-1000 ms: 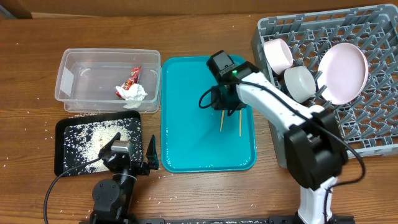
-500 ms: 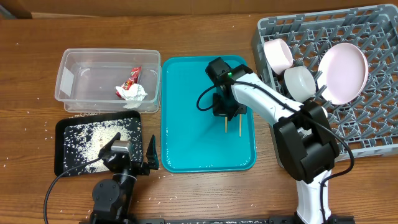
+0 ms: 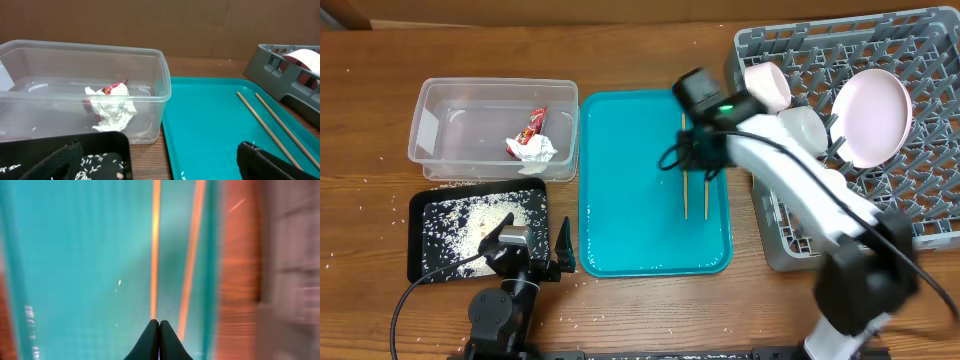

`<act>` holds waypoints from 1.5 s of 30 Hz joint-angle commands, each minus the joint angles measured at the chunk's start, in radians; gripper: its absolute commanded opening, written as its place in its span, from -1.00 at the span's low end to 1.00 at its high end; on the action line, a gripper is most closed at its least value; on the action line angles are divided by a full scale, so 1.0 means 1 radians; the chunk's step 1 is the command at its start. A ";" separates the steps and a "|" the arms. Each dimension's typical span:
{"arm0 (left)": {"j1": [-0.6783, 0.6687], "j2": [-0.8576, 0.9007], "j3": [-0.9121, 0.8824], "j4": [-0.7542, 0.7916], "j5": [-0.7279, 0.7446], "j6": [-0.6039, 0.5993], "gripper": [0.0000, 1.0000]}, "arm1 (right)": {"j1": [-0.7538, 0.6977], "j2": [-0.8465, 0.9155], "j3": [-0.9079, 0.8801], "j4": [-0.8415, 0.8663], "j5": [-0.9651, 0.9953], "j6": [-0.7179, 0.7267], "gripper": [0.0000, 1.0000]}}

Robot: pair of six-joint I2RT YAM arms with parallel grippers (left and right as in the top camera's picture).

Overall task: Sort waste into correct bins and load items into the dishwasher
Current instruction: 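Grasp the chopstick with right gripper and lift it, then carry the chopstick into the dish rack and release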

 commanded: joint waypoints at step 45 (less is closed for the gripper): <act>0.010 -0.011 -0.004 0.000 0.008 0.000 1.00 | -0.023 0.111 0.023 0.041 0.037 -0.248 -0.92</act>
